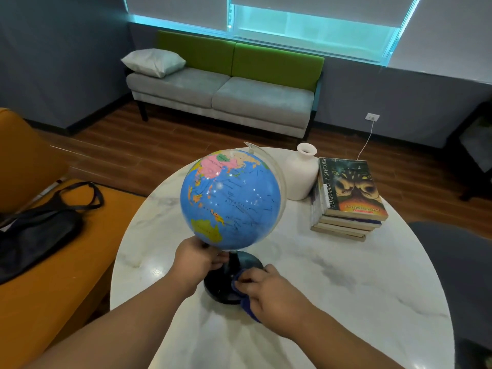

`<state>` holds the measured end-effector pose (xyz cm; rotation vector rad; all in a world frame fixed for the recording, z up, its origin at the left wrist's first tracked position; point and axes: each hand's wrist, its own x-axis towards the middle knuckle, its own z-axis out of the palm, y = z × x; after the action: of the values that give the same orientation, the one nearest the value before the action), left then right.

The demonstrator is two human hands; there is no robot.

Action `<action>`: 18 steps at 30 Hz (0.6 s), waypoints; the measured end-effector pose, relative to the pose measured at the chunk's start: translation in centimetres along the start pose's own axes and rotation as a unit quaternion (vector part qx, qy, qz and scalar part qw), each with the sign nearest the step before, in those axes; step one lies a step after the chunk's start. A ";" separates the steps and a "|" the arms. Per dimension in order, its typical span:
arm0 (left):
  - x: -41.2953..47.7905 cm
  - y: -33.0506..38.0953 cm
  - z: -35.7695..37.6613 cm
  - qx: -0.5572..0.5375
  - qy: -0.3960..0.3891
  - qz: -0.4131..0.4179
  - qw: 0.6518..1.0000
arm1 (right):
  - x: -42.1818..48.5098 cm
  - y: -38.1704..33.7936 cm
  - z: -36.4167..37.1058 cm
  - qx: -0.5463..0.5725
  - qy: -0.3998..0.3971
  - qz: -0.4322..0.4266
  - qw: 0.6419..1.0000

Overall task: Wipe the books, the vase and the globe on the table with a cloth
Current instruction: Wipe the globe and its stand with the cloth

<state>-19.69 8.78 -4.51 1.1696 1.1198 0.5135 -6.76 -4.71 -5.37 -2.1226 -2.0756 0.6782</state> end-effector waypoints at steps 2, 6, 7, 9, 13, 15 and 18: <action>0.0 -0.1 0.1 -0.005 0.002 -0.002 1.000 | -0.2 0.8 -0.3 0.007 0.019 0.022 1.000; 0.2 -0.1 0.5 0.010 0.024 0.010 1.000 | 0.1 0.7 -0.5 -0.007 0.029 0.041 0.999; 0.2 0.1 0.7 0.007 0.028 0.013 0.999 | 0.1 0.3 -0.1 -0.004 0.030 0.027 0.999; 0.4 0.3 0.9 0.003 0.030 0.012 0.999 | -0.3 -0.2 0.5 0.008 0.029 0.004 1.000; 0.6 0.5 0.9 0.003 0.022 0.003 1.000 | -1.2 1.6 -0.6 0.011 0.051 0.049 0.997; 0.5 0.4 1.2 0.011 0.032 0.007 0.999 | -0.9 1.8 -0.8 -0.015 0.049 0.058 0.997; 0.4 0.2 1.9 0.030 0.059 0.020 0.998 | 0.6 -0.6 -0.3 -0.018 0.042 0.005 0.999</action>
<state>-17.80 8.37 -4.54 1.2287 1.2231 0.5897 -7.26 -4.02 -5.02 -2.1419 -2.0504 0.5482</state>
